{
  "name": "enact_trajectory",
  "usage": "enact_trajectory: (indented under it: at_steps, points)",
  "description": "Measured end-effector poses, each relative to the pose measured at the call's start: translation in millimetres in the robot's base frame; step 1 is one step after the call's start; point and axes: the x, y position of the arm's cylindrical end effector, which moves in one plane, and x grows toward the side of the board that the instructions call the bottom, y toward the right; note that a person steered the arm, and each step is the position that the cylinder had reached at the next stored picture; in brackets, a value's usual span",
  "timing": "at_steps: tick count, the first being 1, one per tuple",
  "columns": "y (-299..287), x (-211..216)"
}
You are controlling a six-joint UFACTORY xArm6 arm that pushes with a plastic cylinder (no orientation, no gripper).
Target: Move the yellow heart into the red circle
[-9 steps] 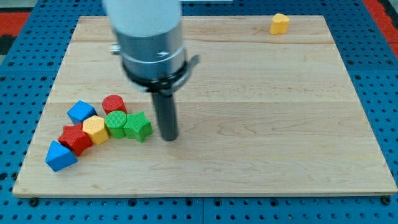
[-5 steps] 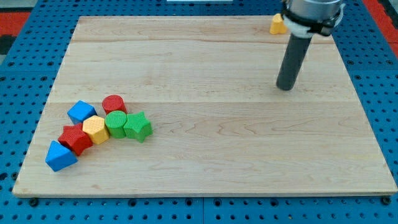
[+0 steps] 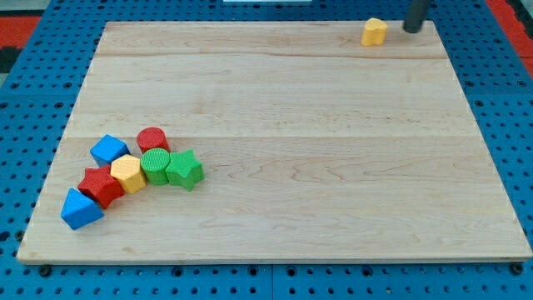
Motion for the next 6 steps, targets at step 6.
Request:
enact_trajectory:
  at_steps: [6]
  points:
    - [-206,26]
